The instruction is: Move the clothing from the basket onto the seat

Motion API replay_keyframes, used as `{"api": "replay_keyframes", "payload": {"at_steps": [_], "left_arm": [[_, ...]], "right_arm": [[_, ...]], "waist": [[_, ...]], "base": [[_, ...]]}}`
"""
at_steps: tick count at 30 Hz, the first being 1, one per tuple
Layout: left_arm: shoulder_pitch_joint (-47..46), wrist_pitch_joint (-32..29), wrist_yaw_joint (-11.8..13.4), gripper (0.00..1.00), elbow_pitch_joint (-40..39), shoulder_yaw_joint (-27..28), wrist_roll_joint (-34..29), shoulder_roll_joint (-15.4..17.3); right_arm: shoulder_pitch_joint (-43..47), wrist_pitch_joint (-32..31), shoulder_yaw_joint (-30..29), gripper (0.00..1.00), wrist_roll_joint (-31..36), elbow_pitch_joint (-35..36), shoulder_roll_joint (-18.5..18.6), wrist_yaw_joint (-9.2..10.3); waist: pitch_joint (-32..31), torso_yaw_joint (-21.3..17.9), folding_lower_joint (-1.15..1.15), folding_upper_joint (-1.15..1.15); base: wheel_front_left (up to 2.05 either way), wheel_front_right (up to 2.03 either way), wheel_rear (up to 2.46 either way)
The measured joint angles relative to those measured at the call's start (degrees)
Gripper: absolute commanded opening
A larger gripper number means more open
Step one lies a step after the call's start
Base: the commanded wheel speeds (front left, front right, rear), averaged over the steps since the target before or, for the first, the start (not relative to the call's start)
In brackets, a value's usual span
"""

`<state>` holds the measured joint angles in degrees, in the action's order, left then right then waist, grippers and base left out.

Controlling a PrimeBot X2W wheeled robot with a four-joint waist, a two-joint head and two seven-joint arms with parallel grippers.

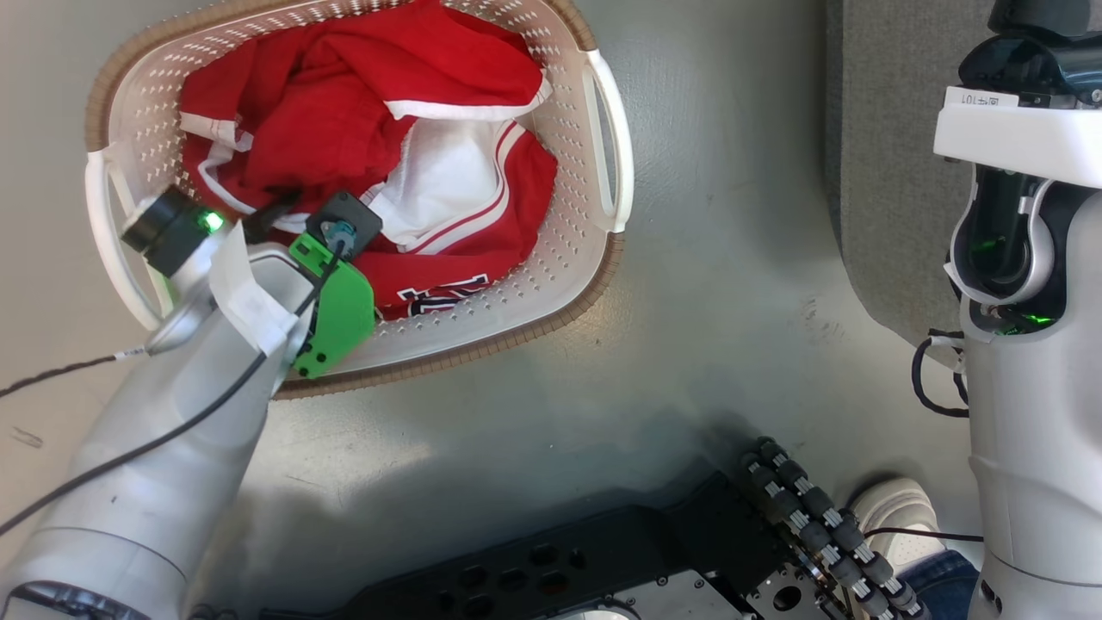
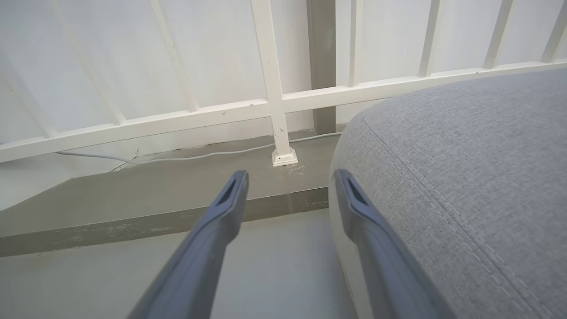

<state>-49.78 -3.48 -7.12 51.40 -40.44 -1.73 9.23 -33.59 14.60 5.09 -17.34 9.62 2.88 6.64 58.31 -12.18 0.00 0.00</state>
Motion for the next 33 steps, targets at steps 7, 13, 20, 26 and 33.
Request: {"api": "replay_keyframes", "payload": {"at_steps": [7, 13, 20, 26, 33], "left_arm": [[-1.3, 0.0, 0.0, 0.00, 1.2, -0.3, 0.0, 0.0], [-1.3, 2.1, 0.0, 0.00, 1.5, -0.5, 1.0, -1.5], [-1.3, 6.2, 0.0, 0.00, 0.7, 0.9, 4.0, -3.3], [-1.3, 9.7, 0.0, 0.00, -0.4, 2.6, 5.5, -4.1], [-1.3, 15.7, 0.0, 0.00, -3.7, 4.7, 8.7, -5.5]], "right_arm": [[-0.1, 0.0, 0.0, 1.00, -0.4, -0.2, 0.0, 0.01], [-0.4, 0.0, -0.7, 1.00, -0.4, -0.8, 0.0, 0.03], [-0.4, 0.0, -1.4, 1.00, -0.1, -1.7, 0.0, 0.12], [-0.4, 0.0, -2.3, 1.00, 0.7, -2.7, 0.0, 0.12], [0.1, 0.0, -3.2, 1.00, 2.9, -4.5, 0.0, -0.04]], "waist": [[0.2, -0.4, 0.00, 0.00], [-0.6, -0.2, 0.00, 0.00], [-2.4, 0.5, 0.00, 0.00], [-4.3, 1.3, 0.00, 0.00], [-7.8, 2.8, 0.00, 0.00]], "base": [[0.00, 0.00, 0.00], [0.00, 0.00, 0.00], [0.00, 0.00, 0.00], [0.00, 0.00, 0.00], [0.00, 0.00, 0.00]]}}
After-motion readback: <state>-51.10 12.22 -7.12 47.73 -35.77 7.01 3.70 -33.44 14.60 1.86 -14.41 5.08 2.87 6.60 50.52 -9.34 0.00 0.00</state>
